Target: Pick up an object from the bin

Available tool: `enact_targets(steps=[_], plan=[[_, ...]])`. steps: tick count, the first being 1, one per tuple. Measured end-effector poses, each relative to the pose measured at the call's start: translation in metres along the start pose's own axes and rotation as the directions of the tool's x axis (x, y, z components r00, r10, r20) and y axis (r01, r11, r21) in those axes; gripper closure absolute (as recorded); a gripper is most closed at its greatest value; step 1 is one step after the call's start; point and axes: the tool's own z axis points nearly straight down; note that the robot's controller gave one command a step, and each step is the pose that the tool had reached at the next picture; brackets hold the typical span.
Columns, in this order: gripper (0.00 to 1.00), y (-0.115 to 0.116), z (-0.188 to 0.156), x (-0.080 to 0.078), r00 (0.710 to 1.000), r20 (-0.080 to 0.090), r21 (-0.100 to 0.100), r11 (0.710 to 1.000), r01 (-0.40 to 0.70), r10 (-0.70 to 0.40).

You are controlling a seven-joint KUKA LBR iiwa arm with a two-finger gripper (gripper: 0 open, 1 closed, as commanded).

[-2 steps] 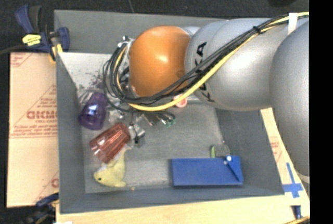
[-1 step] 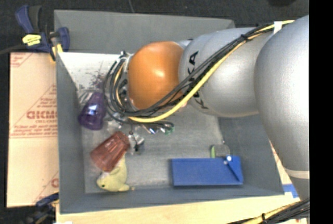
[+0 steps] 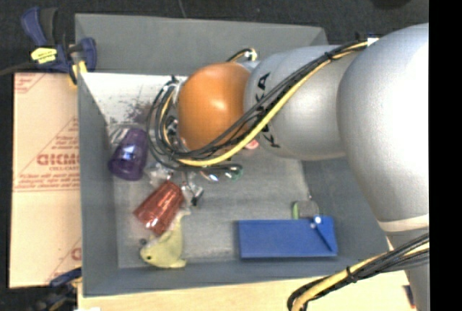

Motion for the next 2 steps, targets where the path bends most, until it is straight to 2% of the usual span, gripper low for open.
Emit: enact_targets(steps=[1, 2], plan=[[1.00, -0.002, 0.036, 0.002, 1.000, -0.001, -0.004, 1.000, 0.025, -0.025], [1.00, -0.009, -0.017, 0.005, 0.999, -0.002, -0.001, 0.999, 0.039, -0.039]])
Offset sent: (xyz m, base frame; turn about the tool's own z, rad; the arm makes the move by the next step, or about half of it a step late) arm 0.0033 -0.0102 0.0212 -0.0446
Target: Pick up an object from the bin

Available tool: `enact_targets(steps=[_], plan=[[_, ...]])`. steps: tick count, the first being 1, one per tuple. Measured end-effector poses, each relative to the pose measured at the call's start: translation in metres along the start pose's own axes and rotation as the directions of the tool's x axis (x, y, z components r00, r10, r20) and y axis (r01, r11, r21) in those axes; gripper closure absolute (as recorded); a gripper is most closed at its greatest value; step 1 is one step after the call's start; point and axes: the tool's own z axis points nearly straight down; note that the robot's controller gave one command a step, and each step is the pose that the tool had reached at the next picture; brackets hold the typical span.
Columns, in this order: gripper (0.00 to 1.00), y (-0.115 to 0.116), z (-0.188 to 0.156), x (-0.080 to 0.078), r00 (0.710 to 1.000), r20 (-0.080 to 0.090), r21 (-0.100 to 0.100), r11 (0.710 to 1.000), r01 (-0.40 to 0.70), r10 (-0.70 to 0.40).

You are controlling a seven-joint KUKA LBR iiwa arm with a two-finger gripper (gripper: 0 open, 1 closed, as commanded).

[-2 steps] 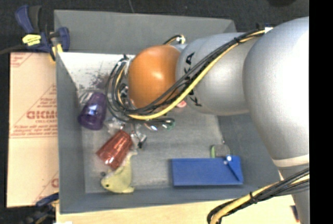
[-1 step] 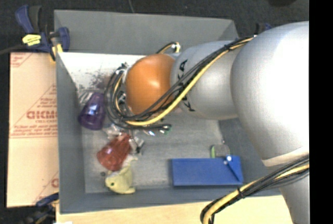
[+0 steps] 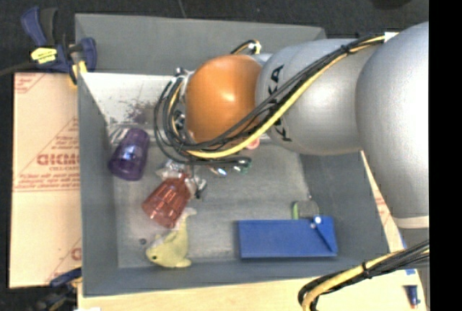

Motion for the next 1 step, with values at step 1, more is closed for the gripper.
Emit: enact_targets(steps=[1], plan=[[1.00, 0.0083, -0.0066, 0.0030, 0.997, 0.006, 0.005, 0.997, 0.073, -0.073]])
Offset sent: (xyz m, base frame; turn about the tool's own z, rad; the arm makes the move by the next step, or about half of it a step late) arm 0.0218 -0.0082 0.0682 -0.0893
